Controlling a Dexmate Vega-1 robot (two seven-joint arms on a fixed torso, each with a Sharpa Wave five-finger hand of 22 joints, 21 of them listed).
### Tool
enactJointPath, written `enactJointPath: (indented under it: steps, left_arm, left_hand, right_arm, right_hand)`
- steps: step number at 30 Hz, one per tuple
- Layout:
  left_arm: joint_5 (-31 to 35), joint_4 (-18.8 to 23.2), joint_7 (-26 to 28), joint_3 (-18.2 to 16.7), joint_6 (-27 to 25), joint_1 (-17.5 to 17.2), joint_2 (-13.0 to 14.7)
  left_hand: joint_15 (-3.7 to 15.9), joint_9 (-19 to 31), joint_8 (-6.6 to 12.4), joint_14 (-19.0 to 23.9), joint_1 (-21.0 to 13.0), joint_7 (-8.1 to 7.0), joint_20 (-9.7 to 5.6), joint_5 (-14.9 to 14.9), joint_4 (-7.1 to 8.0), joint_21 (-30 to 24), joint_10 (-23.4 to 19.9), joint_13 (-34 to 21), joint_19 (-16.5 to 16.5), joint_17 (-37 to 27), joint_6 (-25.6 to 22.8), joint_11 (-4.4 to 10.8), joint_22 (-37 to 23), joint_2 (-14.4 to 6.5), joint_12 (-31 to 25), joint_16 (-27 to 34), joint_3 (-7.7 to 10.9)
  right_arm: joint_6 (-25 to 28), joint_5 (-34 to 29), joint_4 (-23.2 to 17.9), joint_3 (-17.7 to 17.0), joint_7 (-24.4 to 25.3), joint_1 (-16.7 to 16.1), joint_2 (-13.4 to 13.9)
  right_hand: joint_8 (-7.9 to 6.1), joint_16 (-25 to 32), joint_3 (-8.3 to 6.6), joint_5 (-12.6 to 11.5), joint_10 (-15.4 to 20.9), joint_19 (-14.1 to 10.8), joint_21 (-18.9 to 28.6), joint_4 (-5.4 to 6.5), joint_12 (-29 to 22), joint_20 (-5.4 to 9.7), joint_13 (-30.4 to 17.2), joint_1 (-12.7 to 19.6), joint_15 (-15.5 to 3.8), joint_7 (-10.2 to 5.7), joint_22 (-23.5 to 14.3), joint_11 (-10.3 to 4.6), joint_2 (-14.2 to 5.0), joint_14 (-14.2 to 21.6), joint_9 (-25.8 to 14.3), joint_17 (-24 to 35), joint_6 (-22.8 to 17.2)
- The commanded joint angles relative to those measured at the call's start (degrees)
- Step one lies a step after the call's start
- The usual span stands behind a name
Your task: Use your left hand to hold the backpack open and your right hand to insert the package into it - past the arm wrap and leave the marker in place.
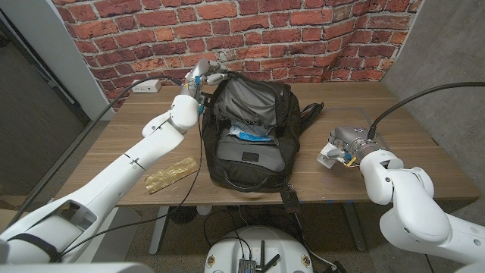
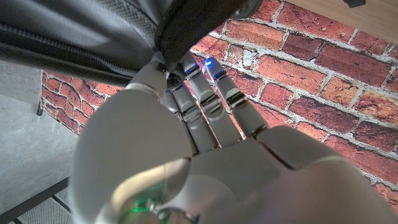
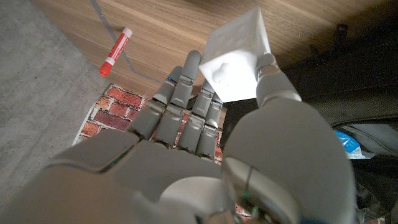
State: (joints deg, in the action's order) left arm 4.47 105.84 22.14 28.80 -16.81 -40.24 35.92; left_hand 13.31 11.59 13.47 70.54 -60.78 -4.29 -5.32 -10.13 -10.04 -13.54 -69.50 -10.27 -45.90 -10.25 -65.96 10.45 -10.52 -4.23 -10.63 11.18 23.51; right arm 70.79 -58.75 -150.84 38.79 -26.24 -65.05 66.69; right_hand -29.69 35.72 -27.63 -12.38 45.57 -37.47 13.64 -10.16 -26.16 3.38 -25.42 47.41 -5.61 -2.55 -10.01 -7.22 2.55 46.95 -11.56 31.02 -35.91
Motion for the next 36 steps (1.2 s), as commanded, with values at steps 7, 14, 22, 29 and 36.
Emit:
enactJointPath:
  steps: [7,14,22,29,36]
  left_arm:
    - [-0.73,-0.29,0.17,-0.07,-1.03,0.71,-0.98]
    - [-1.77,0.89,0.26,-0.75,-3.03,0.55,-1.16]
    - [-4.11,1.4,0.82,-1.82,-3.97,0.05,-1.79]
    - [-5.54,1.18,0.41,-1.97,-3.66,0.29,-1.55]
    - [-7.34,0.87,0.76,-2.45,-3.63,0.27,-2.06]
  left_hand:
    - [0.48,0.3,0.39,1.35,-0.42,0.32,-6.45,-0.42,0.13,0.12,-1.04,-0.31,-0.69,-0.32,-0.31,-0.09,-0.17,-0.43,-0.29,0.19,0.57]
    - [0.5,0.29,0.38,1.41,-0.46,0.47,-6.45,-0.42,0.1,0.12,-1.19,-0.31,-0.81,-0.32,-0.36,0.06,-0.17,-0.36,-0.32,0.2,0.55]
    - [0.47,0.29,0.36,1.52,-0.48,0.47,-6.45,-0.44,0.12,0.11,-1.27,-0.3,-0.93,-0.33,-0.4,-0.16,-0.17,-0.38,-0.34,0.22,0.55]
    - [0.47,0.29,0.31,1.57,-0.53,0.59,-6.45,-0.46,0.1,0.1,-1.03,-0.3,-1.04,-0.32,-0.35,-0.24,-0.17,-0.36,-0.23,0.21,0.55]
    - [0.48,0.29,0.34,1.61,-0.56,0.56,-6.45,-0.46,0.1,0.11,-1.18,-0.29,-1.11,-0.31,-0.48,-0.12,-0.16,-0.33,-0.28,0.21,0.55]
  right_arm:
    - [0.17,-7.33,-4.12,-1.72,-6.03,-1.42,-1.4]
    - [-2.54,-9.35,-4.97,-4.34,-8.03,-3.39,-3.47]
    - [-6.53,-13.09,-5.19,-7.27,-11.23,-5.59,-7.1]
    - [-11.21,-18.66,-4.98,-10.12,-14.67,-8.44,-12.23]
    - [-17.24,-22.43,-4.64,-13.76,-15.31,-12.39,-18.82]
  right_hand:
    - [-0.5,-0.27,-0.91,-0.68,3.79,-0.62,0.25,0.43,-0.16,5.68,-0.41,3.4,-7.53,-0.08,-0.29,-3.04,-3.01,0.85,-0.3,0.36,-0.92]
    - [-0.58,-0.39,-0.87,-0.75,4.31,-0.68,0.23,0.48,-0.26,5.69,-0.54,3.47,-7.45,-0.03,-0.3,-3.04,-3.03,1.08,-0.28,0.48,-1.2]
    - [-0.72,-0.92,-0.87,-0.86,4.56,-0.75,0.2,0.56,-0.18,5.68,-0.65,3.42,-7.42,-0.09,-0.32,-3.05,-3.0,0.9,-0.26,0.43,-1.7]
    - [-0.8,-1.15,-0.87,-0.95,4.92,-0.85,0.2,0.58,-0.1,5.68,-0.6,3.5,-7.43,-0.18,-0.34,-2.93,-3.05,1.03,-0.24,0.48,-2.01]
    - [-0.82,-1.35,-0.83,-1.02,5.18,-0.93,0.19,0.64,-0.06,5.7,-0.63,3.45,-7.37,-0.2,-0.35,-3.06,-3.06,1.14,-0.22,0.52,-2.17]
